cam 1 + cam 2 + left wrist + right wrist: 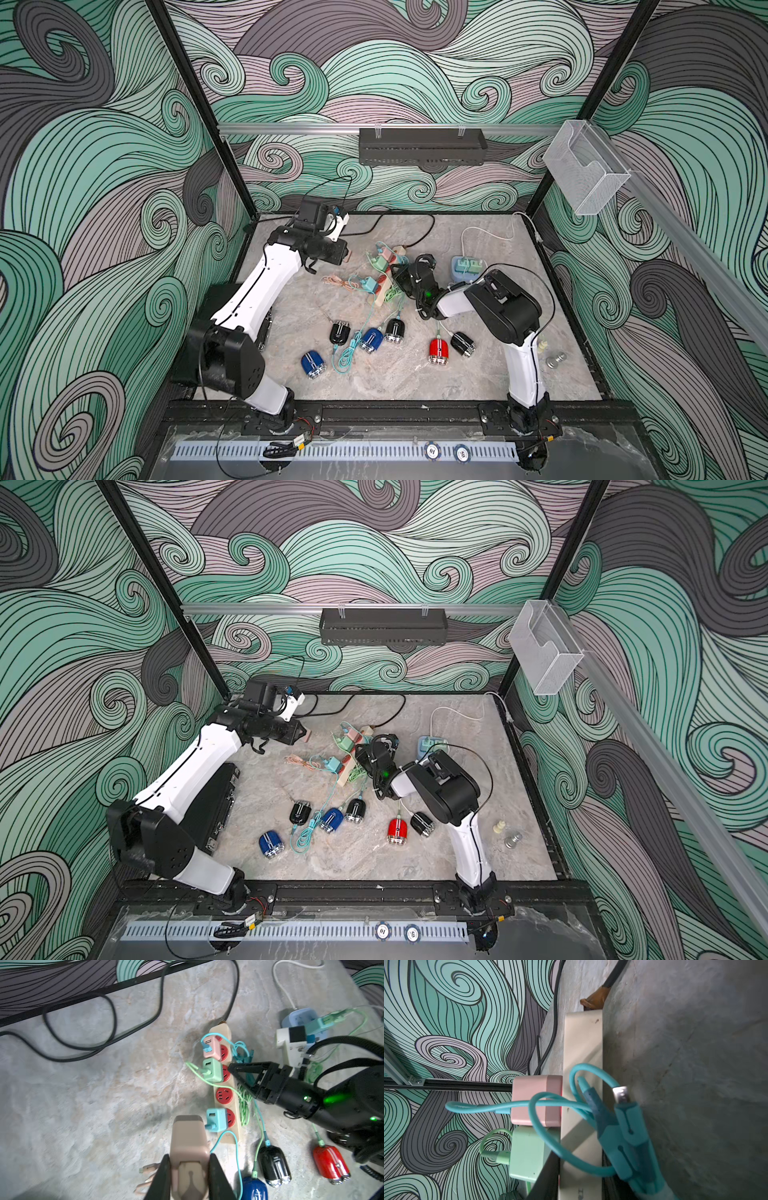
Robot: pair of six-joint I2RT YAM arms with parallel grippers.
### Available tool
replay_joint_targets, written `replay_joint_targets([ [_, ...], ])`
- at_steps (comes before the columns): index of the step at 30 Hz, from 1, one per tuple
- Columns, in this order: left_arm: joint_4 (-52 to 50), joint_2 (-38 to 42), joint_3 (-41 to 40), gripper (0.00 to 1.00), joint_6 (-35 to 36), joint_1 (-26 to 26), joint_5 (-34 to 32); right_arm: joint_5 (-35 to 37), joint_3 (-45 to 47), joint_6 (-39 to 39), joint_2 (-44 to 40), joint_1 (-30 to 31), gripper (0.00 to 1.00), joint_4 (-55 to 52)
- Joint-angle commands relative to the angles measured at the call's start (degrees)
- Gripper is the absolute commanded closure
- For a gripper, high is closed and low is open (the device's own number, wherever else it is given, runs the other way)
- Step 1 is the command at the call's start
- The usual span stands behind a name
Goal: Unplug the electric shaver
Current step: Remove the plug from the socket, then place the plug at the center of the board.
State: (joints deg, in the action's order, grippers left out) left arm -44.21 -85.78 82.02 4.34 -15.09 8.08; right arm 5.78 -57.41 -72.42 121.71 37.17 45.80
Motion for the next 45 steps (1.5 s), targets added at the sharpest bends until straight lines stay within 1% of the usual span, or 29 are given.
replay_joint_targets([
  [1, -3.03, 3.84, -3.92, 0.99, -2.94, -0.11, -8.51, 2.71, -3.04, -1.53, 1.29, 0.18, 0.9, 2.34],
  [2, -3.57, 6.09, -5.42, 0.99, -3.69, -0.1, -9.99, 2.75, -3.3, -1.74, 1.65, 0.21, 0.9, 2.43],
  [7, -6.77, 10.38, -11.71, 0.98, -7.41, -0.01, -17.89, 2.7, -4.2, -2.02, 2.56, 0.43, 0.9, 2.7],
  [11, -10.51, 10.49, -14.72, 0.98, -11.41, 0.08, -19.48, 2.52, -4.5, -2.61, 3.28, 0.49, 0.9, 3.15],
  [14, -14.33, 8.58, -16.27, 0.96, -14.84, 0.1, -20.85, 2.48, -4.55, -2.94, 3.66, 0.62, 0.9, 3.68],
  [16, -16.61, 5.92, -17.23, 0.95, -18.01, 0.17, -23.92, 2.48, -4.64, -3.16, 3.95, 0.63, 0.9, 3.96],
  [17, -18.11, 3.8, -17.33, 0.93, -19.77, 0.42, -24.99, 2.48, -4.71, -3.21, 3.94, 0.63, 0.9, 4.11],
  [19, -19.14, -0.18, -17.65, 0.88, -22.09, 0.86, -25.13, 2.41, -4.73, -3.25, 3.92, 0.78, 0.89, 4.23],
  [21, -19.01, -2.57, -17.42, 0.82, -22.9, 0.94, -24.49, 2.37, -4.69, -3.25, 3.9, 0.76, 0.9, 4.39],
  [24, -16.98, -3.53, -17.83, 0.74, -23.59, 1.36, -23.02, 2.3, -4.3, -3.25, 3.72, 0.73, 0.89, 4.61],
  [28, -15.27, -3.12, -18.38, 0.59, -23.94, 1.53, -20.77, 1.94, -3.81, -3.08, 3.64, 0.73, 0.87, 4.69],
  [29, -14.67, -2.42, -18.55, 0.52, -23.94, 1.54, -20.14, 1.88, -3.61, -3.08, 3.62, 0.72, 0.86, 4.95],
  [31, -13.46, -0.26, -18.56, 0.42, -23.94, 1.62, -18.22, 1.93, -3.21, -3.08, 3.66, 0.77, 0.84, 5.22],
  [32, -12.76, 1.13, -18.4, 0.33, -23.68, 1.75, -16.81, 1.87, -2.99, -2.99, 3.57, 0.73, 0.83, 5.34],
  [33, -11.86, 2.43, -18.26, 0.27, -23.44, 1.73, -15.47, 1.91, -2.8, -2.99, 3.53, 0.72, 0.82, 5.52],
  [34, -10.73, 3.8, -18.14, 0.24, -22.94, 1.78, -13.8, 1.93, -2.39, -3.01, 3.34, 0.8, 0.81, 5.69],
  [36, -8.17, 6.86, -17.86, 0.21, -22.02, 1.87, -10.36, 1.93, -1.81, -2.91, 2.89, 0.75, 0.79, 5.74],
  [38, -4.22, 8.86, -18.17, 0.2, -21.59, 1.92, -6.75, 1.88, -1.19, -3.0, 2.08, 0.68, 0.76, 4.22],
  [40, 1.16, 9.88, -19.37, 0.2, -21.13, 1.91, -1.74, 1.76, -0.58, -2.5, 0.96, 0.63, 0.73, 2.38],
  [41, 4.16, 10.06, -20.41, 0.2, -20.14, 1.88, 1.29, 1.74, -0.2, -2.3, 0.5, 0.63, 0.71, 1.8],
  [43, 10.24, 9.4, -22.15, 0.2, -21.49, 1.67, 4.55, 1.48, 0.34, -2.31, -0.42, 0.49, 0.68, 0.18],
  [45, 13.53, 7.44, -22.37, 0.2, -22.84, 1.65, 5.61, 1.19, 1.02, -1.74, -1.71, 0.29, 0.62, -1.54],
])
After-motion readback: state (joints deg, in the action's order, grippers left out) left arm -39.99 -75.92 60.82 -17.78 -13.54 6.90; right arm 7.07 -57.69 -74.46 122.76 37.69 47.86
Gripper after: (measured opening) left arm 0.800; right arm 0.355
